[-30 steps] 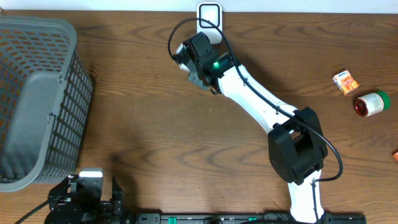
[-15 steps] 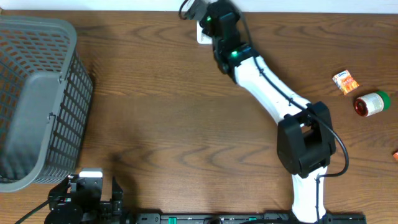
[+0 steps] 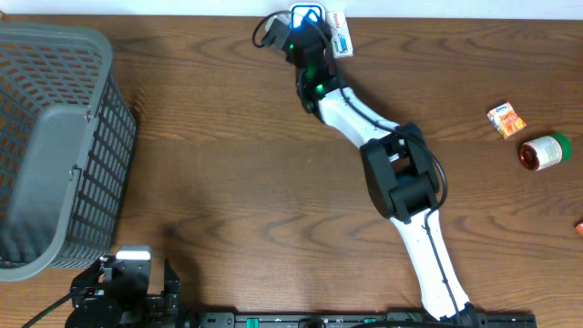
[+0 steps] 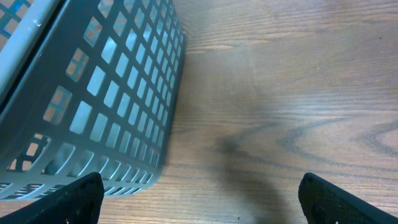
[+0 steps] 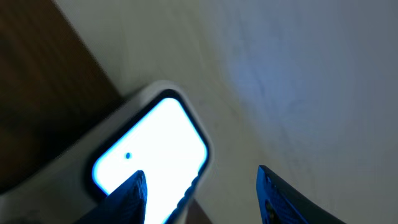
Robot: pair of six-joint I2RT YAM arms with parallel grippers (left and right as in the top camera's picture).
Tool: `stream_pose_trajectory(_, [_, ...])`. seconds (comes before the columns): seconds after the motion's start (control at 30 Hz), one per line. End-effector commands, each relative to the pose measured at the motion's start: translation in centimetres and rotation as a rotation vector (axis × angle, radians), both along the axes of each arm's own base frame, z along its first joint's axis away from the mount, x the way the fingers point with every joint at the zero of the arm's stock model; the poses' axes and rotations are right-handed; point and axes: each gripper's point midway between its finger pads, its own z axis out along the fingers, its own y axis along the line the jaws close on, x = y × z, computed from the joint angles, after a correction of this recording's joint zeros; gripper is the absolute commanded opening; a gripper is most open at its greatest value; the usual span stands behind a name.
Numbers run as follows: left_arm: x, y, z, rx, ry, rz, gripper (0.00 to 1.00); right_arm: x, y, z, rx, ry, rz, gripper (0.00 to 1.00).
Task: Scan the item barcode
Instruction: 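Raise the Panadol box up to the white scanner, then release the Panadol box beside the scanner and withdraw right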
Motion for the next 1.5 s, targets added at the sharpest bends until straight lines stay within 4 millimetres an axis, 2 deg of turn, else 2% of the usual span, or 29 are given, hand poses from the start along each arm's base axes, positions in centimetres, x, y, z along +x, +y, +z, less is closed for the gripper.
stream_pose_trajectory(0.0, [0.0, -0.2, 0.2, -0.005, -0.008, -0.009, 0.99, 0.5, 0.1, 6.3, 0.053, -0.119, -0.065, 0.53])
stream_pose_trajectory(0.03, [0.0, -0.1, 0.2, -0.005, -0.008, -0.009, 0.99, 0.4, -0.3, 8.5, 0.059, -0.152, -0.095, 0.53])
stream_pose_trajectory(0.07, [0.0, -0.1, 0.2, -0.005, -0.008, -0.009, 0.99, 0.2, -0.4, 9.9, 0.069, -0.164, -0.105, 0.53])
stream_pose_trajectory(0.17, [-0.1, -0.2, 0.2, -0.005, -0.008, -0.009, 0.99, -0.5, -0.9, 12.6, 0.095, -0.161, -0.113, 0.54])
stream_pose_trajectory(0.23, [0.0, -0.1, 0.2, -0.005, -0.008, -0.009, 0.99, -1.1, -1.6, 13.7, 0.108, -0.14, -0.134, 0.56])
stream_pose_trajectory(0.27, [0.0, -0.1, 0.2, -0.005, -0.008, -0.009, 0.99, -1.4, -3.0, 14.3, 0.144, -0.109, -0.174, 0.57])
stream_pose_trajectory(0.3, [-0.1, -0.1, 0.2, -0.005, -0.008, -0.009, 0.99, -1.5, -3.4, 14.3, 0.157, -0.103, -0.184, 0.59])
stream_pose_trajectory(0.33, [0.0, -0.1, 0.2, -0.005, -0.008, -0.009, 0.99, -1.6, -4.6, 14.4, 0.2, -0.078, -0.217, 0.62])
stream_pose_trajectory(0.37, [0.0, -0.1, 0.2, -0.005, -0.008, -0.009, 0.99, -1.7, -5.9, 14.2, 0.245, -0.051, -0.251, 0.64])
stream_pose_trajectory(0.4, [0.0, -0.1, 0.2, -0.005, -0.008, -0.009, 0.99, -1.9, -8.2, 13.4, 0.347, 0.01, -0.304, 0.67])
stream_pose_trajectory(0.43, [0.0, -0.1, 0.2, -0.005, -0.008, -0.009, 0.99, -1.9, -9.2, 12.8, 0.396, 0.049, -0.323, 0.67])
stream_pose_trajectory(0.5, [0.0, -0.1, 0.2, -0.005, -0.008, -0.009, 0.99, -2.2, -11.4, 10.2, 0.523, 0.196, -0.333, 0.7])
stream_pose_trajectory(0.53, [0.0, -0.1, 0.2, -0.005, -0.008, -0.009, 0.99, -2.3, -12.1, 8.9, 0.572, 0.272, -0.316, 0.74])
stream_pose_trajectory(0.57, [0.0, -0.1, 0.2, -0.005, -0.008, -0.009, 0.99, -2.8, -13.1, 6.1, 0.659, 0.443, -0.252, 0.83])
stream_pose_trajectory(0.7, [0.0, -0.1, 0.2, -0.005, -0.008, -0.009, 0.99, -2.9, -15.4, 3.0, 0.782, 0.582, -0.225, 0.99])
stream_pose_trajectory(0.83, [-0.1, -0.2, 0.2, -0.005, -0.008, -0.009, 0.99, -2.4, -14.6, 1.5, 0.773, 0.587, -0.214, 0.99])
stream_pose_trajectory(0.93, [-0.1, -0.1, 0.2, -0.005, -0.008, -0.009, 0.99, -2.3, -12.0, 0.6, 0.787, 0.59, -0.183, 0.99])
stream_pose_trajectory(1.07, [0.0, -0.1, 0.2, -0.005, -0.008, -0.009, 0.99, -1.6, -10.3, -1.0, 0.83, 0.572, -0.213, 0.99])
stream_pose_trajectory(1.1, [0.0, -0.2, 0.2, -0.005, -0.008, -0.009, 0.99, -1.5, -9.8, -1.9, 0.841, 0.574, -0.221, 0.99])
stream_pose_trajectory(1.23, [0.0, -0.2, 0.2, -0.005, -0.008, -0.009, 0.99, -1.2, -9.1, -4.1, 0.868, 0.588, -0.238, 0.99])
stream_pose_trajectory(1.47, [0.0, -0.1, 0.2, -0.005, -0.008, -0.009, 0.99, -0.8, -9.2, -4.3, 0.869, 0.554, -0.266, 0.99])
